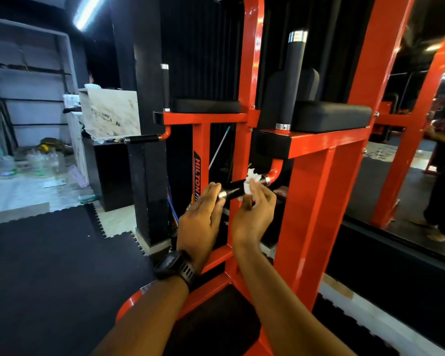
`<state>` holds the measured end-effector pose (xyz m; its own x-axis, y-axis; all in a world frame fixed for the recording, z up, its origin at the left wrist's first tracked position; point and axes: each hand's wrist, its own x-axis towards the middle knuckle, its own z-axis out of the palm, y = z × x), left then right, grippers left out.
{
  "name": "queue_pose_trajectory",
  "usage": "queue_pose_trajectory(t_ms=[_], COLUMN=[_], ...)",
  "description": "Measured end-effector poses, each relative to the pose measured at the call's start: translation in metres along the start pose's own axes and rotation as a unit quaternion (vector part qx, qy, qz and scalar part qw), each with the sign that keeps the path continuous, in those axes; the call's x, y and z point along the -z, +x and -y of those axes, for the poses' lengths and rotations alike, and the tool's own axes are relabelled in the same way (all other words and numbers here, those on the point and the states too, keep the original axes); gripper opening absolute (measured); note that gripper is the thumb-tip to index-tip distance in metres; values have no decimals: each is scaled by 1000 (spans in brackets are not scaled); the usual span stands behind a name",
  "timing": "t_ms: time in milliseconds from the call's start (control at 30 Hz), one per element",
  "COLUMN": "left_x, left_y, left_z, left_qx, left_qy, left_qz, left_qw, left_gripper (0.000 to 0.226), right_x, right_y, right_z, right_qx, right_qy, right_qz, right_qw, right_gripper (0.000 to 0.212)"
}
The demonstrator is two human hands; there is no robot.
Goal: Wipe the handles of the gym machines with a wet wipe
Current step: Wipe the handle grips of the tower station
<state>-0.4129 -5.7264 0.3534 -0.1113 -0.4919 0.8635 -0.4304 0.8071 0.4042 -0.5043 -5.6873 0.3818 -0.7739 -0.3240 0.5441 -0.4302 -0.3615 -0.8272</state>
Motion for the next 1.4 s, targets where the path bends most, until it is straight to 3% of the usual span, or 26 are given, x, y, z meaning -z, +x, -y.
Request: queue_pose_trajectory(t_ms=[67,200,333,433,600,733,833,867,933,1000,1033,1133,1200,1300,1400], left_x=[1,2,2,2,1,4,7,8,8,9,9,9,10,9,8], left_y=[-1,1,0,0,0,0,2,1,1,1,1,0,1,1,1], left_z=[-1,-1,-3,-1,-1,0,-2,-3,-4,-3,-3,-4,-7,-10,-10], left_qx=[1,-3,2,0,9,11,29,34,39,38,37,25,26,29,29], left_qy=[6,2,5,12,-13,-8,-16,-19,-17,-17,-20,-23,-29,-23,-14], left_qz=[-7,3,3,2,6,19,47,53,57,59,58,40,36,33,30], left_qw=[1000,1000,1000,1000,1000,1000,998,998,997,997,997,999,999,999,999], left_gripper=[41,39,40,39,44,41,41,43,44,43,42,41,41,45,48], right_x=[-3,-10,-10,-7,-7,-9,-8,-7,-3,-2,-3,0,9,14,12], right_y=[1,18,-1,12,-27,-21,-33,-38,-36,-24,-19,3,26,48,57], right_z=[-1,0,5,2,7,7,13,15,15,15,14,-1,-9,-4,5], right_qx=[-57,-245,-239,-277,-295,-334,-349,-333,-233,-42,61,297,388,408,456], right_qy=[61,180,203,268,277,332,329,313,233,93,28,-143,-206,-205,-255], right_qz=[-42,-95,-64,-77,34,9,56,59,15,-1,23,126,156,194,289], right_qw=[996,948,948,919,914,882,876,888,944,995,997,936,885,869,802], right_gripper=[33,26,24,19,9,13,10,7,8,23,29,37,33,24,33])
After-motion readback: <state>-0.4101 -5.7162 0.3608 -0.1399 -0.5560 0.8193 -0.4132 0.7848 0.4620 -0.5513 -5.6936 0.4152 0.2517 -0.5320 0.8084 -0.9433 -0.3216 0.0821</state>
